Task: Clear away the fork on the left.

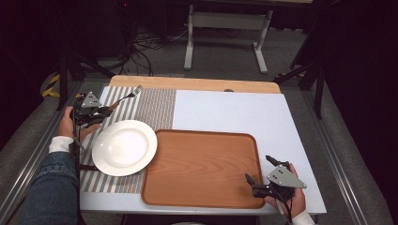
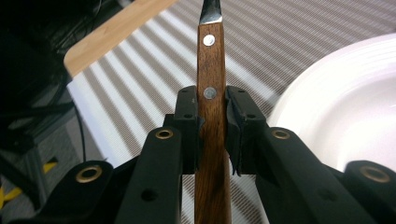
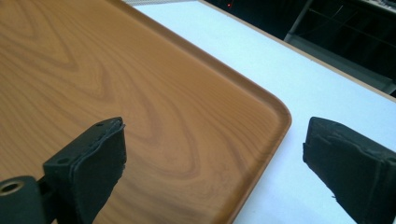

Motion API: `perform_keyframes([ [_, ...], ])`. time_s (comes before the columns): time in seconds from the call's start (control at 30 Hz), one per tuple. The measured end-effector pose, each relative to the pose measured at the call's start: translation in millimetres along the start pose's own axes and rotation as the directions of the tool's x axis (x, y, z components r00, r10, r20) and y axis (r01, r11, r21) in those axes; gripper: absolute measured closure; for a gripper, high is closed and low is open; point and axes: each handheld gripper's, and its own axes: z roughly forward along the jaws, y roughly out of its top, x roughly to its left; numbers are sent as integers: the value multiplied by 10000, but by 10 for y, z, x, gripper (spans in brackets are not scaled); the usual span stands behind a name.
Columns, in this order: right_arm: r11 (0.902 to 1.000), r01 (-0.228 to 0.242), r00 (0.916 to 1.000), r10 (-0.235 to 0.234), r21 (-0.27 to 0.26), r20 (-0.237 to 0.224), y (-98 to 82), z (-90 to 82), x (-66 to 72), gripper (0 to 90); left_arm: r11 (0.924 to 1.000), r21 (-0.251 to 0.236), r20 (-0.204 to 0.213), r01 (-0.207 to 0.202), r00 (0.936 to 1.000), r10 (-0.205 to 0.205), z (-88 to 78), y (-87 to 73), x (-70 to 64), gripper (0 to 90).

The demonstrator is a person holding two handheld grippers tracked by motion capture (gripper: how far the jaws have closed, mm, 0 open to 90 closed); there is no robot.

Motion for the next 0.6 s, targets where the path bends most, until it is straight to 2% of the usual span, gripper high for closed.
perform_keyframes([
  [0.07, 10000, -11, 9999, 13, -96, 128, 6, -16, -8, 71, 9997, -214, 105, -126, 9999, 128, -3, 7, -86, 761],
  [0.23, 9994, -93, 9999, 97, -328, 123, 13, -45, -25, 71, 9975, -629, 305, -307, 9990, 327, -40, 53, -244, 761],
  [0.37, 9993, -204, 9998, 206, -323, 74, 3, -48, -26, 71, 9949, -867, 251, -520, 9982, 544, -57, 95, -364, 761],
  [0.43, 9992, -255, 9996, 257, -318, 73, -4, -48, -37, 71, 9935, -1042, 370, -449, 9981, 490, -66, 105, -412, 761],
  [0.6, 9987, -352, 9994, 354, -376, 53, -9, -51, -55, 71, 9894, -1284, 374, -678, 9966, 732, -171, 146, -551, 761],
])
